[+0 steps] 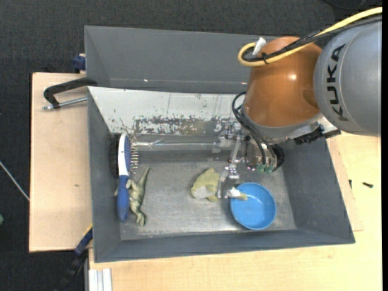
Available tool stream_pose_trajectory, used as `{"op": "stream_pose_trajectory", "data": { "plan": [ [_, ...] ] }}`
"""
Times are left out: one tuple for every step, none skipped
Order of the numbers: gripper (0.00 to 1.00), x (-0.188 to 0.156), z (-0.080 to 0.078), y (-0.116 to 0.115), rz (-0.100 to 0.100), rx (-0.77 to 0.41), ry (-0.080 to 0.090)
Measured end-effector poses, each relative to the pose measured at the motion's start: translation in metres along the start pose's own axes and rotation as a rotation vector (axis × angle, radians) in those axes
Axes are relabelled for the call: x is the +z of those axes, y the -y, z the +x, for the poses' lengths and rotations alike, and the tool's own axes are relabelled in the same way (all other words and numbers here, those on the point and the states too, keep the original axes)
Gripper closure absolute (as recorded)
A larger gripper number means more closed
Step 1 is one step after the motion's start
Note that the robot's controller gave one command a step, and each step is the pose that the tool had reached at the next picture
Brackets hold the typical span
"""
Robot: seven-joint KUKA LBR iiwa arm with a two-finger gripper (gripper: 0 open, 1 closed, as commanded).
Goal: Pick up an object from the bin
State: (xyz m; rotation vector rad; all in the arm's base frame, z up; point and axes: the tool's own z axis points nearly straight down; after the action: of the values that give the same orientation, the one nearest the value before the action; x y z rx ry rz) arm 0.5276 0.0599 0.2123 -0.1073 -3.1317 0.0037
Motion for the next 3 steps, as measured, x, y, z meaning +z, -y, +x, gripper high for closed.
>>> {"op": "stream_pose_trajectory", "data": {
  "plan": [
    [0.0,0.1,-0.016,0.029,-0.002,0.071,0.001],
    [1.0,0.095,-0.018,0.027,-0.005,0.069,0.009],
    [1.0,0.052,-0.019,0.03,-0.006,0.08,0.017]
  ]
}}
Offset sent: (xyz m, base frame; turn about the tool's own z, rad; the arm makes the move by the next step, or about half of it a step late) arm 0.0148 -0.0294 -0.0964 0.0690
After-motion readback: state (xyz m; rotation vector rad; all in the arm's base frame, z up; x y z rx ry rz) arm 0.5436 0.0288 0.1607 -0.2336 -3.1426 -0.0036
